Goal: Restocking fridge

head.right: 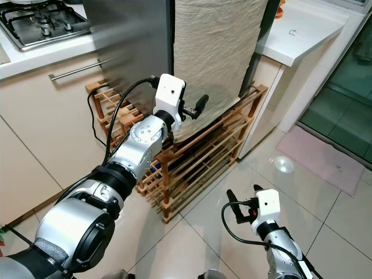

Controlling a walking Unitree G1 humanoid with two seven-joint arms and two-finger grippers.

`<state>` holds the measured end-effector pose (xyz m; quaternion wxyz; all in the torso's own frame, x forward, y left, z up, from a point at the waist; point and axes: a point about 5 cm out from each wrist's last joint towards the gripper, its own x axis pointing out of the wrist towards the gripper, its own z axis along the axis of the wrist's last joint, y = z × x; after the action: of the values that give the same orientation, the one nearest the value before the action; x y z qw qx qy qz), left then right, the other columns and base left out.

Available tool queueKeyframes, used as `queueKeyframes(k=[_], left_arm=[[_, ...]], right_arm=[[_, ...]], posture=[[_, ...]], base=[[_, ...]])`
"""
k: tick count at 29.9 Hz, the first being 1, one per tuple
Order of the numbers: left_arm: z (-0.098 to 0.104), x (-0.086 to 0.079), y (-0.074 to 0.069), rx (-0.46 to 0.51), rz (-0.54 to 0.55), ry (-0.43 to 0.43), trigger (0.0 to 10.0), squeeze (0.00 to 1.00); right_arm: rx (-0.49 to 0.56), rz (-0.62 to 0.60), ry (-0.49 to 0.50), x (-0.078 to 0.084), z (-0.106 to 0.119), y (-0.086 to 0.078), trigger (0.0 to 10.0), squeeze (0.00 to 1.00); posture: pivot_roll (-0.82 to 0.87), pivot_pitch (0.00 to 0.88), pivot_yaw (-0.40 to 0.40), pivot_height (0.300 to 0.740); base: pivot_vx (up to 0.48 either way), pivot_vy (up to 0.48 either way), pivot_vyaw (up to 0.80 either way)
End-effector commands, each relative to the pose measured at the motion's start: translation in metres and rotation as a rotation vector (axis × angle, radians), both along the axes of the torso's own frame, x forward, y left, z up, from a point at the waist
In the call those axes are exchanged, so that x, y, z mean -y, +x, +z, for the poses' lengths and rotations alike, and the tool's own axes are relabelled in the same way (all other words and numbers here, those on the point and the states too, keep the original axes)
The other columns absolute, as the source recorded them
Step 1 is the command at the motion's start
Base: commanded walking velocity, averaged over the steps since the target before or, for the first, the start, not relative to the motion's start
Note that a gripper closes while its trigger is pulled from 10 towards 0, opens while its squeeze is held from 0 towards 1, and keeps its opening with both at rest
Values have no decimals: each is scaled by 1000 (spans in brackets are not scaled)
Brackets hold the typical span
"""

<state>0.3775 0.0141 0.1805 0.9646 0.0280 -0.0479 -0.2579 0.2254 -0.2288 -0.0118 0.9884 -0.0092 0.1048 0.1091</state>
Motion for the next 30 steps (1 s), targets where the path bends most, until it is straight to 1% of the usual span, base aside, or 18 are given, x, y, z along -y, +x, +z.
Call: queueKeyframes(k=[1, 7, 10, 19, 25, 30], left_arm=[[9, -2, 3, 19, 21, -11, 10000, 0], [3, -7, -1, 3, 23, -33, 10000, 0], [-6, -8, -5, -31, 16, -52, 10000, 0], [-14, -18, -5, -112, 51, -119, 10000, 0], [-12, -12, -4, -115, 33, -124, 10000, 0], [-7, -4, -4, -105, 10, -123, 10000, 0]], right_arm=[[10, 1, -8, 2, 2, 1, 10000, 0], [6, 1, -10, 1, 2, 1, 10000, 0], [5, 3, -12, 1, 2, 1, 10000, 0], [2, 0, -14, 1, 1, 2, 10000, 0], [1, -1, -16, 2, 2, 2, 10000, 0], [0, -2, -21, 3, 2, 2, 10000, 0]], posture=[[-81, 36, -1, 740], [-77, 47, 0, 740], [-75, 50, -1, 740], [-76, 53, -1, 740], [-81, 53, -5, 740], [-90, 54, -9, 740]], base=[[0, 0, 0], [0, 0, 0], [0, 0, 0], [0, 0, 0], [0, 0, 0], [0, 0, 0]])
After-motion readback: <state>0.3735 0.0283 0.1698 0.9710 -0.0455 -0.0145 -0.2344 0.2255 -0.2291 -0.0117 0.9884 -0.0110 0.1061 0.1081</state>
